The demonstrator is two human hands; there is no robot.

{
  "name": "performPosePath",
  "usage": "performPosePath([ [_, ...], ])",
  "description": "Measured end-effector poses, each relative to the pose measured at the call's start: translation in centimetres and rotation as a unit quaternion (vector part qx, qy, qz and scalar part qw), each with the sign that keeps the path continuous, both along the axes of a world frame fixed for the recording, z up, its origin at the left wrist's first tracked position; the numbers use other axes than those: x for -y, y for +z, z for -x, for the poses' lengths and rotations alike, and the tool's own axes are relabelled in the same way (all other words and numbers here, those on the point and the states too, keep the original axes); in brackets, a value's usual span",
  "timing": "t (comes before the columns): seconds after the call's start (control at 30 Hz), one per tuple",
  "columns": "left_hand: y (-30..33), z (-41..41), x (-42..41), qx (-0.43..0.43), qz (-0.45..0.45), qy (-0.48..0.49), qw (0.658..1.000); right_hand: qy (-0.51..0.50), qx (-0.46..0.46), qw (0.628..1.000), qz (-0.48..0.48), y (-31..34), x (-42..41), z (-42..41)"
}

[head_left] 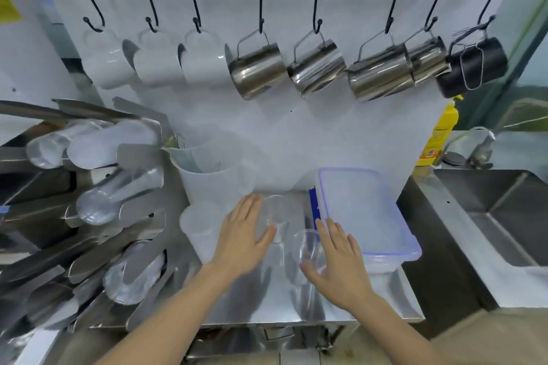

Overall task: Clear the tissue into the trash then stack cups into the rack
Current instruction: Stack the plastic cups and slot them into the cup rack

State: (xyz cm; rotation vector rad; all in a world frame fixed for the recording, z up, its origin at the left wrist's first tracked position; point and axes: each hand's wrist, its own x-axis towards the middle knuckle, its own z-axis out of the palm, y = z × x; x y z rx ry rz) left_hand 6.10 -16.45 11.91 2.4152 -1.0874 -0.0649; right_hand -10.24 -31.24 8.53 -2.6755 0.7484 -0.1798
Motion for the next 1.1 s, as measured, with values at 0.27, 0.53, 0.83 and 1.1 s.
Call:
performPosePath([
  [0.27,-2.6,-2.9,4.1,-0.1,0.014,-0.008,0.995,0.012,-0.084,0.996,-0.02,-0.6,1.5,-3.0],
  [0.53,-5.4,-5.6,6.4,-0.164,0.047,0.019,0.985,0.036,-0.141,0.989,0.004,-1.3,1.9,-4.0],
  [0.83,-6.8,-7.3,7.7,-0.212,0.05,0.004,0.976,-0.007,-0.147,0.989,0.012,-1.2,1.6,-5.4],
  [1.1,-7.9,-7.9,7.5,-0.235,0.066,-0.011,0.97,-0.029,-0.163,0.986,0.004,-1.2,1.4,-6.1],
])
